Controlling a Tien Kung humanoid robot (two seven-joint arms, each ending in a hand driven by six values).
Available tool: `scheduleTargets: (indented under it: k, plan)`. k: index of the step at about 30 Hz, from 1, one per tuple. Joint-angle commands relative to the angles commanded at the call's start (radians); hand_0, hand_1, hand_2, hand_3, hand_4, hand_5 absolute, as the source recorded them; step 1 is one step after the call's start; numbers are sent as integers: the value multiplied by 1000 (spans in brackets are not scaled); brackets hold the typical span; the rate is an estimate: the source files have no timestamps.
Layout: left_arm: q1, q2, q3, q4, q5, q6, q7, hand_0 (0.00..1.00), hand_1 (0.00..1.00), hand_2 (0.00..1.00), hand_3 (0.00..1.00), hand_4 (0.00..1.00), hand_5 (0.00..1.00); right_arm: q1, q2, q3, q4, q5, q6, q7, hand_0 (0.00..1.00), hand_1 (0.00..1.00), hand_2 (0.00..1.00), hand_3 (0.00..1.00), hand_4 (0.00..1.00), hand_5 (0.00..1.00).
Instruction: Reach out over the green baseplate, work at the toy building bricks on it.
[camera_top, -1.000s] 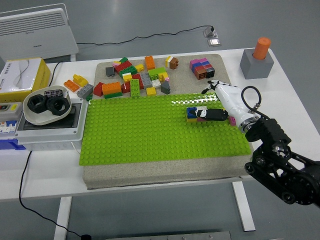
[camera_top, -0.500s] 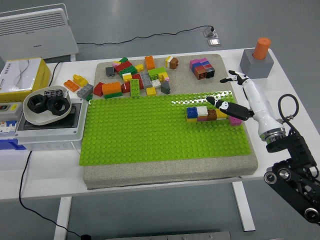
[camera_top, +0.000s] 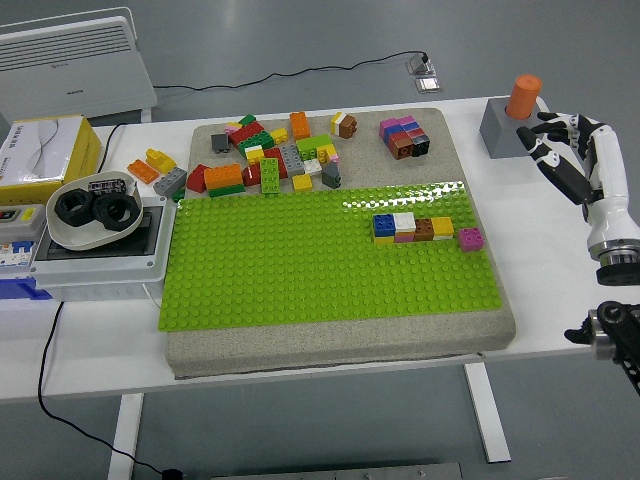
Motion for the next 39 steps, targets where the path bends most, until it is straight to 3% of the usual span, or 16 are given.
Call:
scheduleTargets:
  k: [11, 15, 16, 21, 22, 27, 28, 33, 34, 39]
  plan:
    - [7, -19, 55, 0, -68, 16, -13, 721, 319, 350, 573, 444, 204, -23, -4, 86, -35, 236, 2, 45, 664, 611, 652, 412, 989, 580]
    - [10, -17, 87, 0, -114, 22, -22, 721, 319, 350, 573, 444, 204, -30, 11, 88, -50, 271, 0, 47, 664, 611, 652, 412, 989, 580]
    - [10, -17, 88, 0, -116, 22, -23, 721, 317, 351, 574, 452, 191, -30, 14, 82, -53, 274, -3, 42, 647, 587, 636, 420, 968, 516]
    - [11, -13, 93, 0, -117, 13, -19, 721, 317, 351, 574, 452, 191, -27, 25, 64, -53, 261, -23, 9, 647, 587, 636, 420, 968, 516]
    - [12, -12, 94, 0, -114, 9, -16, 721, 313, 352, 575, 457, 179, -28, 28, 62, -55, 261, -26, 6, 601, 527, 611, 491, 850, 263]
    - [9, -7, 79, 0, -92, -3, -3, 721, 313, 352, 575, 457, 179, -37, 45, 48, -76, 285, -32, 6, 601, 527, 611, 491, 850, 263]
    - [8, -7, 72, 0, -92, -2, -2, 722, 306, 352, 573, 457, 180, -33, 49, 41, -82, 290, -32, 8, 440, 473, 597, 522, 835, 254]
    - [7, -14, 81, 0, -106, 10, -7, 722, 306, 352, 573, 457, 180, 3, 59, 14, -89, 290, -32, 15, 440, 473, 597, 522, 835, 254]
    - [7, -16, 98, 0, -125, 14, -10, 721, 304, 352, 573, 464, 188, 7, 62, 9, -91, 292, -31, 20, 396, 427, 591, 524, 834, 255]
    - [-1, -21, 112, 0, -145, 36, -11, 721, 304, 352, 573, 464, 188, -9, 69, -17, -111, 319, -26, 34, 396, 427, 591, 524, 834, 255]
